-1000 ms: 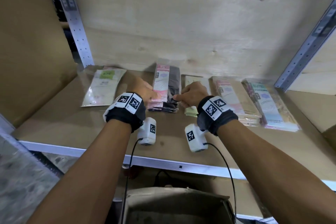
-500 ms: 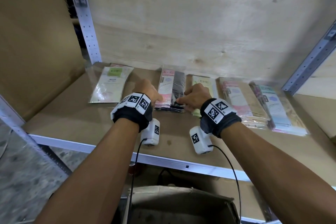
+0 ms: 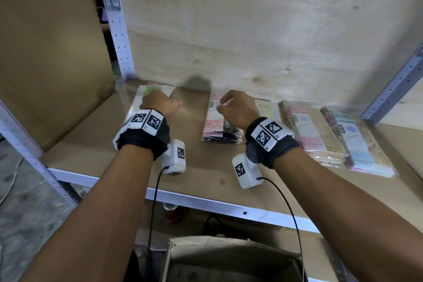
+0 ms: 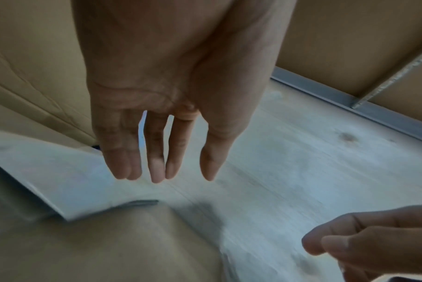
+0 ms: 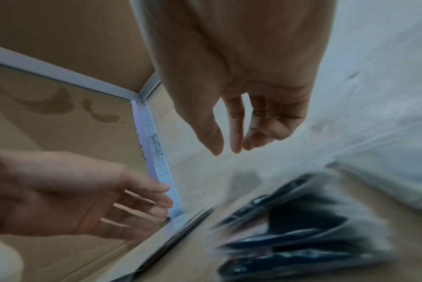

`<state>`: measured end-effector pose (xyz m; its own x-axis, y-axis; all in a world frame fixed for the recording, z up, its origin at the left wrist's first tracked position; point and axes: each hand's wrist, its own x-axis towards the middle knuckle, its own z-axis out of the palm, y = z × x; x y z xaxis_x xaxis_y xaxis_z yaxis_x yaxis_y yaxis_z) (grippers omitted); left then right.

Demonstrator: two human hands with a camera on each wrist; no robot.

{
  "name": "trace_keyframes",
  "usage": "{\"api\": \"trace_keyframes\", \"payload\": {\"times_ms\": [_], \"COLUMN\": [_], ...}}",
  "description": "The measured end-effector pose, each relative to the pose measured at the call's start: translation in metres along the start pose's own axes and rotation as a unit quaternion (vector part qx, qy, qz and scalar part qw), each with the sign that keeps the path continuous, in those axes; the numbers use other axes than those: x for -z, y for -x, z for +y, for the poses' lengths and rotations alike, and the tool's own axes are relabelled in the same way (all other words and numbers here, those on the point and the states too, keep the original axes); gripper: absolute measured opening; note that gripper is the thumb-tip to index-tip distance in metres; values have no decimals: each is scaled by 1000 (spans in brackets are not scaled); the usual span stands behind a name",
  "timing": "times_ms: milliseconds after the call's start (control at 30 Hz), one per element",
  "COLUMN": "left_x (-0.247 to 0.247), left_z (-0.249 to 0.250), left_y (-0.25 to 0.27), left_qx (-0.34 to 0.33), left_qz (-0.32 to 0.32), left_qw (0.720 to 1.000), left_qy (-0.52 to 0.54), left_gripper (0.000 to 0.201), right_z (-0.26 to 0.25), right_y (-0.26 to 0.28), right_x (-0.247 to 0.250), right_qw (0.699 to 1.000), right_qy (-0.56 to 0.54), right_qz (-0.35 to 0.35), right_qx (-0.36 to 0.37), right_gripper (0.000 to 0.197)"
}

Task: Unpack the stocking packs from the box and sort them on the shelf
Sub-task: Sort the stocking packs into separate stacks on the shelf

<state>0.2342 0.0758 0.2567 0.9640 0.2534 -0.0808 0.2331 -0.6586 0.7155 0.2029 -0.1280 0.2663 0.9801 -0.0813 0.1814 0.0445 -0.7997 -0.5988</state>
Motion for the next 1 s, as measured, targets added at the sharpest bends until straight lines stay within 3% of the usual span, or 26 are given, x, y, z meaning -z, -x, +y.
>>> {"api": "trace_keyframes", "payload": {"times_ms": [67,233,367,533,667,733,867,1000], "left_x": [12,30,30,28,27,24,22,24], "left_z": [-15,-44,-59,-68,-76,-77,-69,-51], "left_y": [-10,-24,-27,-33,-37,-35,-27,-11], "left_qx": [9,35,29,42,106,132,130,95], "left_qz": [11,34,27,17,-29,-53,-64,-73], "left_qw": [1000,999,999,999,989,976,969,959], "left_qy": [-11,6,27,20,95,165,200,259], "left_gripper": [52,57,66,56,46,42,45,49], "right_z": [-18,-53,-72,-80,-73,-69,-68,-65], "right_y": [-3,-12,-15,-15,-18,-16,-5,8], "right_x": [-13,-58,-89,-108,-105,-99,-77,-46], "right_qw": [999,970,950,930,945,947,913,910], "right_qy": [-28,-184,-209,-284,-242,-235,-319,-343], "right_qz": [-21,-149,-217,-195,-168,-179,-220,-214], "right_qx": [11,-53,-85,-128,-139,-126,-131,-98], "right_gripper": [3,10,6,8,36,30,9,19]}}
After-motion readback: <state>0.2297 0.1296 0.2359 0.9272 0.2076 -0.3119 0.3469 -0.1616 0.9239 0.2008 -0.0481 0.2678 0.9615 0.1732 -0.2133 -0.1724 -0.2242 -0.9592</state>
